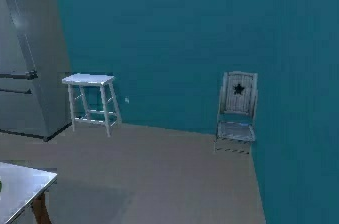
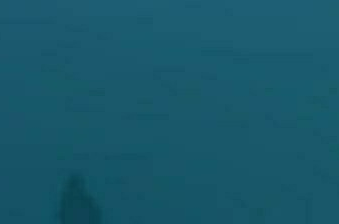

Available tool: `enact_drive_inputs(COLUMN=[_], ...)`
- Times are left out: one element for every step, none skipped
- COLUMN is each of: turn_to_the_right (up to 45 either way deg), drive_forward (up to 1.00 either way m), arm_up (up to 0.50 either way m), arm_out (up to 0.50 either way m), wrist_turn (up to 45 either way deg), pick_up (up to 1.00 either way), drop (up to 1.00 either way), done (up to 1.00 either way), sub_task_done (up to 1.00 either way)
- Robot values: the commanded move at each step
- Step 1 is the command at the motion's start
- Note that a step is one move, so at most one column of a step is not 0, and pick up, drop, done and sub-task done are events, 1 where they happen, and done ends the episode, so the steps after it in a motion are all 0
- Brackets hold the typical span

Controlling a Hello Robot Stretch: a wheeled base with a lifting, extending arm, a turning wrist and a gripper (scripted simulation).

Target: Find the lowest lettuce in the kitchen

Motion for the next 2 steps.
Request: enact_drive_inputs(turn_to_the_right=[-45.0, 0.0], drive_forward=[0.0, 0.0], arm_up=[0.0, 0.0], arm_out=[0.0, 0.0], wrist_turn=[0.0, 0.0], pick_up=[0.0, 0.0], drop=[0.0, 0.0], done=[0.0, 1.0], sub_task_done=[0.0, 0.0])
